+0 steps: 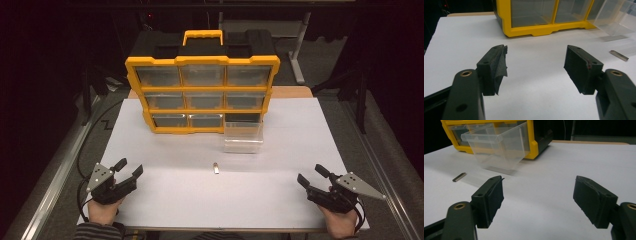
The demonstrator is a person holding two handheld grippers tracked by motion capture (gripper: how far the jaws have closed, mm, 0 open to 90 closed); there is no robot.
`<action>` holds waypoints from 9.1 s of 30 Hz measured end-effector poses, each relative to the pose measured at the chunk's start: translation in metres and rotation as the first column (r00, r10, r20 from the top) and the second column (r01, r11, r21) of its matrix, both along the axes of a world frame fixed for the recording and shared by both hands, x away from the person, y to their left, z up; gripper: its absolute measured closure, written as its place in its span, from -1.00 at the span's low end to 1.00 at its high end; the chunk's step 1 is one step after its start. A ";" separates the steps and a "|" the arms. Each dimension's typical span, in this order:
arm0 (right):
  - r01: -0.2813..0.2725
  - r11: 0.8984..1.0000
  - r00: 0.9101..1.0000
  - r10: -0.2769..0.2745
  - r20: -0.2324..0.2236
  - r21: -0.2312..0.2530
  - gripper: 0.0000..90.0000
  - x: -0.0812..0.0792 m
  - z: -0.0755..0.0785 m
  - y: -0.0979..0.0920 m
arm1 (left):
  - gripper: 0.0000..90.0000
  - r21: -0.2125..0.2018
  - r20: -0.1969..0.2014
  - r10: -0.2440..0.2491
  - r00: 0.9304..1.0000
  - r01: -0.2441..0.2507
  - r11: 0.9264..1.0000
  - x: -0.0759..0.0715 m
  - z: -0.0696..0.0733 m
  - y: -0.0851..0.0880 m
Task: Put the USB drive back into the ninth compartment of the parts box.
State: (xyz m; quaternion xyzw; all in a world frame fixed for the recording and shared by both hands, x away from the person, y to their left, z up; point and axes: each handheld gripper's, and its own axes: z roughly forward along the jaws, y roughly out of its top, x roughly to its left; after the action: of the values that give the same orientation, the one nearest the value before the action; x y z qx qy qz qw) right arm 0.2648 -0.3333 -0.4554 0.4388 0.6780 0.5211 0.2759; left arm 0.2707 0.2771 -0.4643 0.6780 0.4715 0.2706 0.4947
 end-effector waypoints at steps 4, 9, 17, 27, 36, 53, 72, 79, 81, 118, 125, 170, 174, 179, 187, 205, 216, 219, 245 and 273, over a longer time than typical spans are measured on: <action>0.003 1.000 1.000 -0.003 0.002 -0.006 -0.45 0.000 -0.001 0.000 | -0.23 0.012 -0.017 -0.006 1.000 0.006 1.000 0.003 -0.001 -0.001; 0.004 1.000 1.000 -0.004 -0.006 -0.003 -0.45 0.001 0.000 0.002 | -0.23 0.013 -0.017 -0.005 1.000 0.005 1.000 0.000 -0.001 0.001; 0.020 1.000 1.000 -0.020 0.012 -0.014 -0.41 -0.004 0.000 0.001 | -0.24 0.003 -0.023 -0.006 1.000 0.006 1.000 0.007 0.000 -0.002; 0.052 0.999 0.999 -0.052 0.002 0.007 -0.36 -0.005 -0.002 -0.002 | -0.24 0.015 -0.030 -0.013 0.999 0.013 1.000 0.009 -0.001 -0.004; 0.045 0.999 0.999 -0.045 0.004 0.004 -0.35 -0.002 -0.002 0.002 | -0.23 0.014 -0.033 -0.017 0.999 0.018 1.000 0.009 -0.001 -0.004; -0.006 1.000 1.000 0.006 0.020 -0.011 -0.43 0.006 0.005 0.025 | -0.24 0.011 -0.030 -0.019 0.999 0.019 1.000 0.007 -0.002 -0.003; -0.060 0.998 0.998 0.060 0.005 0.002 -0.45 0.014 0.005 0.050 | -0.24 0.015 -0.037 -0.020 0.999 0.021 1.000 0.009 -0.003 -0.005; -0.087 0.996 0.996 0.087 0.008 0.001 -0.49 0.015 0.004 0.055 | -0.24 0.013 -0.040 -0.010 0.999 0.011 1.000 0.010 -0.003 -0.005; -0.100 0.995 0.995 0.100 0.011 -0.002 -0.49 0.016 0.004 0.056 | -0.24 0.012 -0.040 -0.008 0.999 0.009 1.000 0.009 -0.003 -0.004; -0.260 0.966 0.966 0.260 0.002 -0.007 -0.51 0.032 0.006 0.109 | -0.25 0.023 -0.040 -0.029 0.999 0.030 0.999 0.008 -0.003 -0.006; -0.294 0.956 0.956 0.294 -0.013 -0.010 -0.52 0.036 0.006 0.125 | -0.25 0.019 -0.041 -0.035 0.999 0.036 0.999 0.008 -0.003 -0.006; -0.465 0.835 0.819 0.279 -0.501 -0.294 -0.04 0.093 0.024 0.228 | -0.27 0.043 -0.032 -0.043 0.999 0.045 0.998 0.008 -0.003 -0.008; -0.476 0.825 0.797 0.257 -0.547 -0.305 0.05 0.100 0.021 0.238 | -0.27 0.043 -0.034 -0.045 0.998 0.046 0.998 0.008 -0.003 -0.008; -0.495 0.804 0.781 0.244 -0.575 -0.330 0.12 0.106 0.017 0.246 | -0.27 0.040 -0.035 -0.038 0.999 0.040 0.998 0.008 -0.003 -0.007; -0.499 0.795 0.764 0.216 -0.608 -0.344 0.24 0.115 0.016 0.255 | -0.27 0.039 -0.031 -0.043 0.999 0.044 0.998 0.007 -0.002 -0.007; -0.541 0.734 0.762 0.219 -0.610 -0.412 0.65 0.115 0.011 0.268 | -0.27 0.038 -0.031 -0.046 0.998 0.047 0.998 0.008 -0.003 -0.007; -0.558 0.717 0.762 0.241 -0.602 -0.419 0.77 0.115 0.011 0.266 | -0.27 0.038 -0.038 -0.046 0.998 0.047 0.998 0.007 -0.003 -0.006; -0.555 0.717 0.766 0.243 -0.595 -0.421 0.77 0.113 0.012 0.266 | -0.27 0.035 -0.038 -0.047 0.998 0.048 0.998 0.008 -0.003 -0.006; -0.519 0.779 0.788 0.279 -0.548 -0.350 0.77 0.086 0.030 0.208 | -0.27 0.029 -0.042 -0.049 0.998 0.050 0.998 0.006 -0.003 -0.005; -0.408 0.879 0.845 0.262 -0.467 -0.245 0.78 0.066 0.041 0.134 | -0.27 0.019 -0.046 -0.031 0.998 0.032 0.999 0.008 -0.004 -0.005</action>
State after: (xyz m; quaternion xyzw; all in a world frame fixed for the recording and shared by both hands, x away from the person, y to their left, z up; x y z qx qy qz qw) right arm 0.3310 -0.1991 -0.4141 0.3599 0.8666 0.3318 0.0972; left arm 0.2785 0.2718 -0.4681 0.6960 0.4694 0.2519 0.4815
